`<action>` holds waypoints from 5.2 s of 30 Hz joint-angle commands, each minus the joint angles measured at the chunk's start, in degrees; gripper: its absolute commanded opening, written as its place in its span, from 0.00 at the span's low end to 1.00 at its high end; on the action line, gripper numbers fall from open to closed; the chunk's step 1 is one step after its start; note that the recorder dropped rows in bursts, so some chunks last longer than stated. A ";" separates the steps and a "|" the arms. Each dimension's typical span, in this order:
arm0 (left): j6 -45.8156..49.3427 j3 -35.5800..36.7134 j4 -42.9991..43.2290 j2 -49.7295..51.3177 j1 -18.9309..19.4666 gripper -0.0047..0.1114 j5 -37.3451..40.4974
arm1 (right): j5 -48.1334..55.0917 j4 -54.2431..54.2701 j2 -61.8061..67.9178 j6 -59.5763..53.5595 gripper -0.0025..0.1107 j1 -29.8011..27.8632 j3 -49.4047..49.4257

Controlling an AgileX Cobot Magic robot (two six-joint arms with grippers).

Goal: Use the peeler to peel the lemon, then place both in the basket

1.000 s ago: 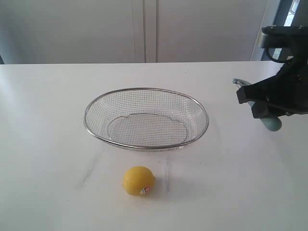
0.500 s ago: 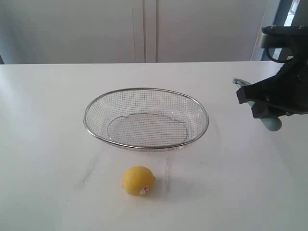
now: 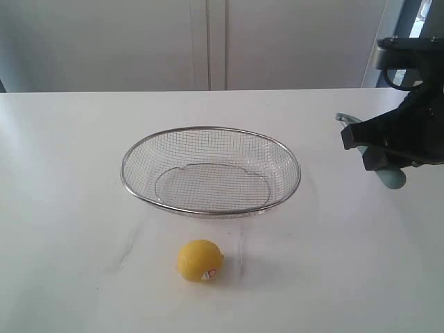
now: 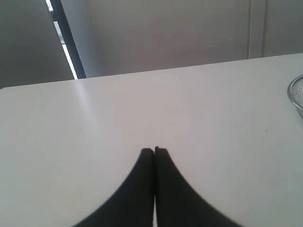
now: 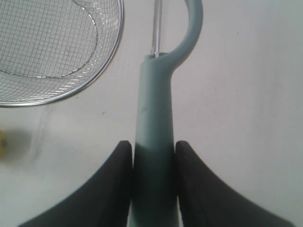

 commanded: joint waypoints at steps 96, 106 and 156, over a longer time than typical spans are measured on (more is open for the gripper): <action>45.01 -56.65 -21.69 89.13 -43.94 0.05 27.41 | -3.35 -0.04 -0.45 -0.05 0.02 -0.48 0.13; 52.62 -56.55 -29.26 92.56 -44.04 0.58 25.85 | -3.35 -0.04 -0.45 0.21 0.02 -0.48 0.13; 63.30 -56.55 -38.88 99.86 -44.04 0.04 21.29 | -1.66 1.76 -0.45 -0.68 0.02 -0.48 0.13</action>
